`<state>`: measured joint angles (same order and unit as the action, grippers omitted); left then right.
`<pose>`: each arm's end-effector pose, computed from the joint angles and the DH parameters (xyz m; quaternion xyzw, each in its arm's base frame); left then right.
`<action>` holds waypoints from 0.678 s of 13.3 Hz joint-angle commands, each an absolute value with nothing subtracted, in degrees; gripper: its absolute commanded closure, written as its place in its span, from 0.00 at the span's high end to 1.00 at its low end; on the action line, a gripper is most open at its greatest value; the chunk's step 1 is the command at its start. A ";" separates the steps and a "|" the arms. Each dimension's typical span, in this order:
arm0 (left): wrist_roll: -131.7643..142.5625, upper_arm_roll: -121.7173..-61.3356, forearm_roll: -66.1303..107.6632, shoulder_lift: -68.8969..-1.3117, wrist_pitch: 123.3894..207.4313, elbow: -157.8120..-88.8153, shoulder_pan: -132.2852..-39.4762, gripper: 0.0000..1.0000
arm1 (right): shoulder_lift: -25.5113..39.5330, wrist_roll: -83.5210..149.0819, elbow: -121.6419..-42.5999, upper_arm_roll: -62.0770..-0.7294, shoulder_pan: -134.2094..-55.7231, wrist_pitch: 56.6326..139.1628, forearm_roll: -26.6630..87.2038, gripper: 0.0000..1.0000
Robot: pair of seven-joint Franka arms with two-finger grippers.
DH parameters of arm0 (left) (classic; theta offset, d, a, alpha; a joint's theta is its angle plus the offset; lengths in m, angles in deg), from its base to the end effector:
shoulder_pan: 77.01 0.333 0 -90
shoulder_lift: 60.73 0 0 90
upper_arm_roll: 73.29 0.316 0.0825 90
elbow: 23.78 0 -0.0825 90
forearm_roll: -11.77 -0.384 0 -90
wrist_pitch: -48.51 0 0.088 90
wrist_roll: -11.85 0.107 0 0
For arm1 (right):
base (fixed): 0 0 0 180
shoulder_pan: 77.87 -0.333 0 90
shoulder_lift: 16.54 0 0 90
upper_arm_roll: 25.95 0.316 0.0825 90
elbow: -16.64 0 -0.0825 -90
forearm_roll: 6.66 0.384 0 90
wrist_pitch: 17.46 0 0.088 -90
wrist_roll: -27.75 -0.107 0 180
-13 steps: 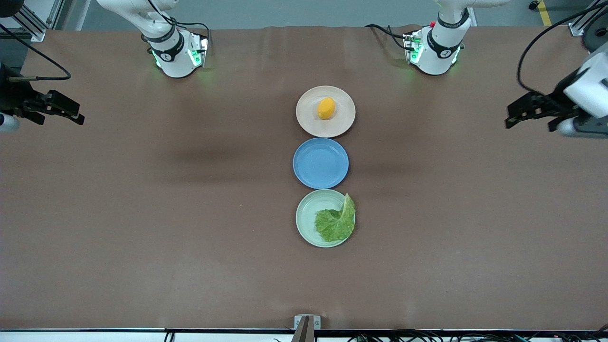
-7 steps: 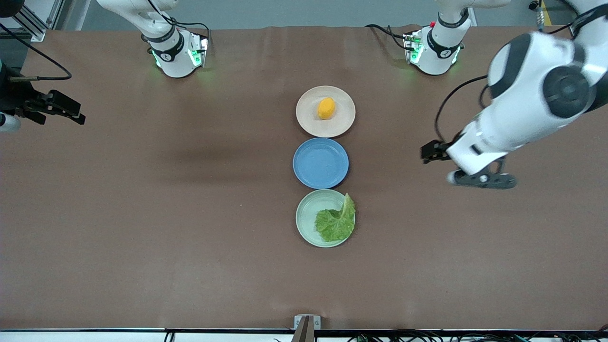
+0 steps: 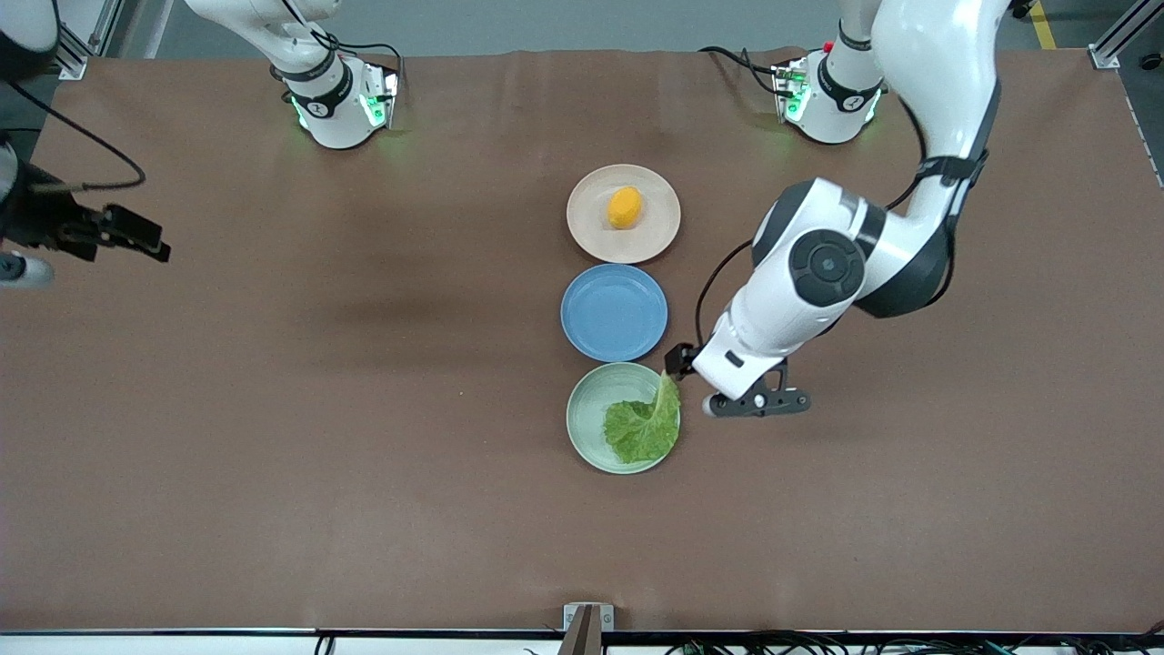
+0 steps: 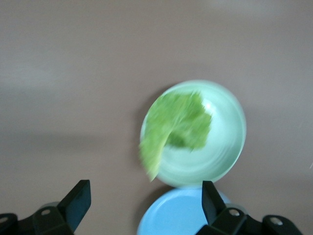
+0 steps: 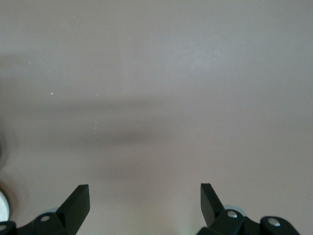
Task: Pick lemon and lettuce from plates
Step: 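Reach the left gripper down to the lettuce leaf on the green plate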
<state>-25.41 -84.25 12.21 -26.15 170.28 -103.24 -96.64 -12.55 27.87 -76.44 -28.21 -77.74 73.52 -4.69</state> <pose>0.6450 -0.3479 0.3771 0.9926 0.0800 0.0288 0.0870 0.5714 -0.0195 0.5615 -0.9982 0.0210 0.0527 0.0169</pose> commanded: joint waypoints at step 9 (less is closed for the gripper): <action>-35.88 -70.65 8.80 -11.43 180.26 -96.64 -112.25 1.00 | -18.12 -14.91 -92.40 -27.27 -104.10 85.34 2.83 1.00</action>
<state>-35.20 -71.75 11.01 -13.33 179.89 -98.55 -111.26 -13.33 -6.03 -83.62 -26.81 -97.10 79.37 2.41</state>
